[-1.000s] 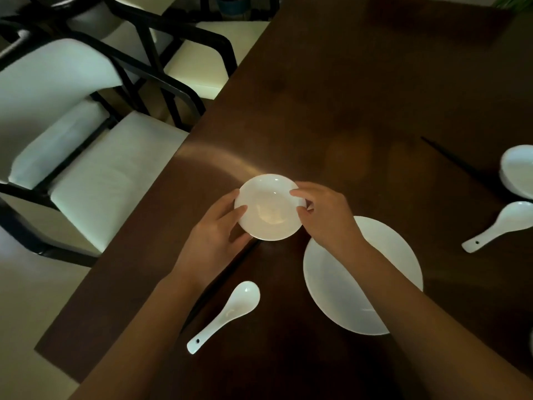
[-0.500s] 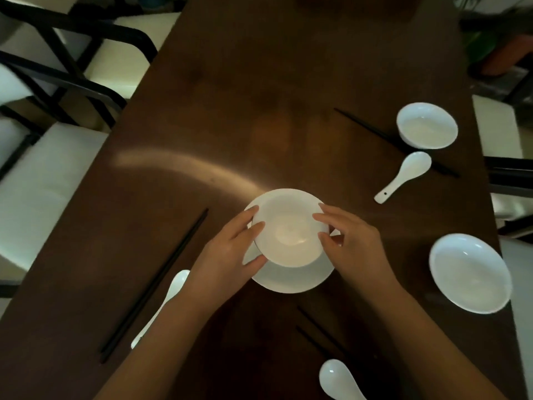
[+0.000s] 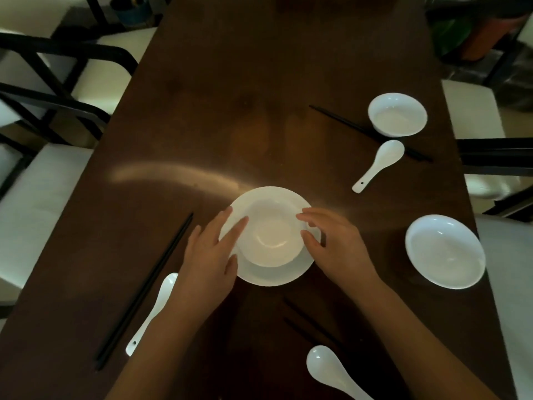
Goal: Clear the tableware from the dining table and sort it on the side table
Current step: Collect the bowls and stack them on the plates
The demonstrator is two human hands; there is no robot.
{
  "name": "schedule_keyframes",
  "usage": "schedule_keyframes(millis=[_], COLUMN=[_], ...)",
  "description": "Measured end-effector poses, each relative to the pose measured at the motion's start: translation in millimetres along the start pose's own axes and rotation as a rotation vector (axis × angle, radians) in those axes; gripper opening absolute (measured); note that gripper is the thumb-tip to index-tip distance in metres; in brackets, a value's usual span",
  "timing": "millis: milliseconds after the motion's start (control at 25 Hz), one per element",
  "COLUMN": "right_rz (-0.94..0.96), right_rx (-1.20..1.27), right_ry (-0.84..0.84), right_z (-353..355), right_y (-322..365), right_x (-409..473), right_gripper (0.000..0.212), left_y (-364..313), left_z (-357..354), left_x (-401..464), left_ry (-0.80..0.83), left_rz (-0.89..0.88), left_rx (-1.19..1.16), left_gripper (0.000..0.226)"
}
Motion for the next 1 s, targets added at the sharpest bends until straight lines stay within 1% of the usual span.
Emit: schedule_keyframes(millis=[80,160,240,320,400,480,560,640,720,800,920,1000], right_rz=[-0.036,-0.078,-0.150,-0.244,-0.318,-0.342,-0.417,-0.503,-0.551,-0.563,-0.558,-0.552], right_rx=[0.017,0.030,0.020,0.003,-0.112,-0.289,-0.384,-0.402,-0.344,-0.202,-0.060,-0.025], right_ry=[-0.069,-0.167,-0.246,-0.355,-0.467,-0.505,-0.446,-0.353,-0.290,-0.292,-0.348,-0.387], right_z=[21,52,80,110,137,156,161,154,144,136,133,134], right_y=[-7,-19,-37,-58,-78,-96,-121,-143,-161,-174,-178,-176], right_x=[-11,-27,-47,-70,-91,-103,-108,-109,-108,-107,-109,-110], right_gripper=[0.027,0.024,0.022,0.022,0.023,0.026,0.033,0.039,0.039,0.037,0.032,0.032], left_y=[-14,-42,-75,-110,-143,-178,-208,-223,-226,-223,-218,-216], left_z=[13,14,-1,-20,-38,-57,-81,-108,-134,-150,-163,-163], left_x=[-1,3,15,30,45,56,64,68,69,69,66,64], left_ry=[-0.096,-0.123,-0.042,0.042,0.094,0.104,0.138,0.236,0.339,0.405,0.444,0.425], left_rz=[0.046,0.073,0.083,0.059,-0.021,-0.183,-0.334,-0.421,-0.431,-0.399,-0.332,-0.297], left_rx=[-0.104,-0.313,-0.470,-0.511,-0.417,-0.203,-0.035,0.062,0.113,0.108,-0.001,-0.072], left_gripper=[0.053,0.039,0.028,0.022,0.024,0.033,0.041,0.047,0.052,0.053,0.050,0.048])
Point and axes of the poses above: each hand's wrist, its own x-axis towards the middle knuckle, its own z-axis out of the back of the hand, y = z × x, the point moved 8 cm from there along x, towards the middle knuckle, and after that the axes turned 3 degrees about z, right-handed, at the moved point
